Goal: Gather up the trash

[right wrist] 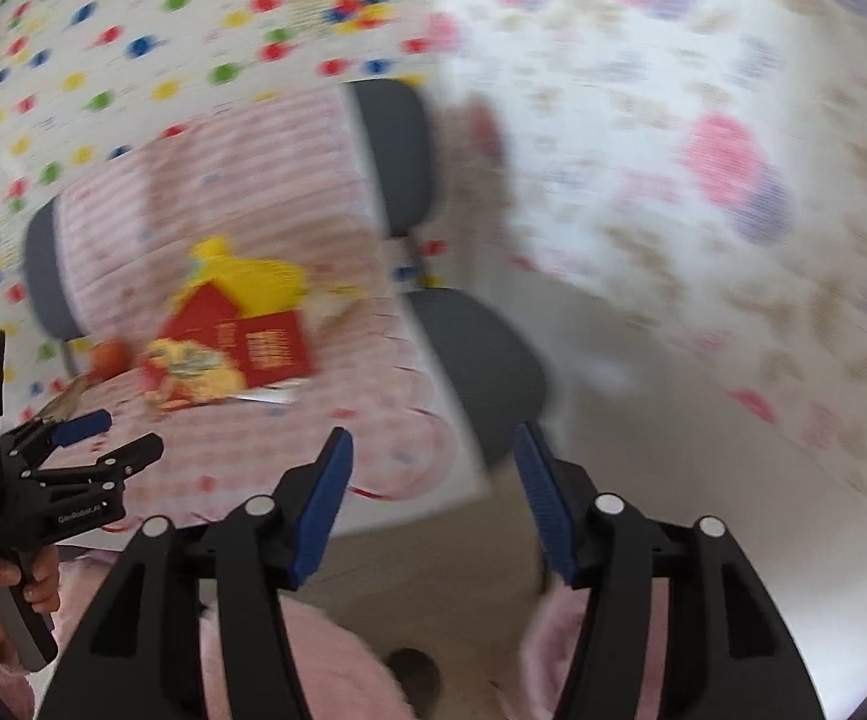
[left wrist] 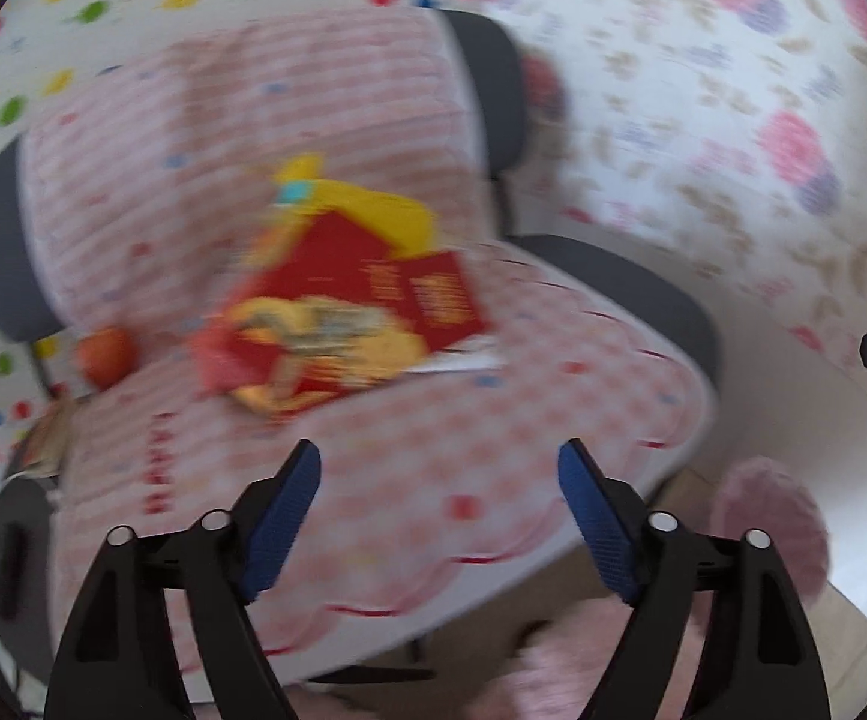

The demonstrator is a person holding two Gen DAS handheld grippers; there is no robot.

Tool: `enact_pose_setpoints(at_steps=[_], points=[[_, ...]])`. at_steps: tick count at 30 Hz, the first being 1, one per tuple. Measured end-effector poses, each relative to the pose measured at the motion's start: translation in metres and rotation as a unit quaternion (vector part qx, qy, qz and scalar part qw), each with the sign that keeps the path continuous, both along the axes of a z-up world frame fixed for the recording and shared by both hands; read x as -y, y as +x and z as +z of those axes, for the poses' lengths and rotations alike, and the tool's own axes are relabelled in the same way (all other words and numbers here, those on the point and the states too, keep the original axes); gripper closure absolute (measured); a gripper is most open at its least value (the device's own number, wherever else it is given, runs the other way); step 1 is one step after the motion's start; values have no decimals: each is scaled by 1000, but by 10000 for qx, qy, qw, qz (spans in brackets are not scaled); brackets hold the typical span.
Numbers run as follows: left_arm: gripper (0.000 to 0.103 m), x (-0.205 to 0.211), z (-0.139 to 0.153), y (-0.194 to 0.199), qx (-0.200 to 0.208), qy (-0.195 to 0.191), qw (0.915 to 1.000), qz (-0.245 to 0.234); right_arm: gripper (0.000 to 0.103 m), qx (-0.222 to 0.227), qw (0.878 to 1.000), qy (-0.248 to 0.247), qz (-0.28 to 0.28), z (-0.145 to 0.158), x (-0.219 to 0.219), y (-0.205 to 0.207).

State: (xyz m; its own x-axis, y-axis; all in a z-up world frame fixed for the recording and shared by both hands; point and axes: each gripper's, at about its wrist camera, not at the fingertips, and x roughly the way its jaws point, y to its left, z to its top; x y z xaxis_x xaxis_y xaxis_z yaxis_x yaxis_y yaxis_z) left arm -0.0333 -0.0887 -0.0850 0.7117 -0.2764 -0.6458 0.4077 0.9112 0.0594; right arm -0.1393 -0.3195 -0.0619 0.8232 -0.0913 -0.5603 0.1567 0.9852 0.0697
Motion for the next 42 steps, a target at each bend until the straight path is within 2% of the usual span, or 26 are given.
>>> enact_pose_setpoints(at_steps=[5, 11, 18, 26, 34, 42], points=[[21, -50, 8, 28, 23, 11, 9983, 586, 44, -166, 9977, -20, 655, -8, -47, 60], [20, -92, 3, 63, -33, 25, 9943, 1068, 44, -355, 9934, -122, 1080, -22, -84, 119], [20, -102, -14, 105, -211, 33, 9923, 1221, 44, -523, 9924, -210, 1097, -36, -108, 188], [20, -105, -27, 139, -290, 122, 9909, 1306, 44, -702, 9948, -279, 684, -47, -108, 258], [20, -106, -31, 149, -355, 71, 9902, 1349, 44, -955, 9927, -308, 669, -53, -109, 287], [20, -107, -30, 138, -356, 66, 9894, 1403, 44, -985, 9911, -407, 797, -43, -100, 254]])
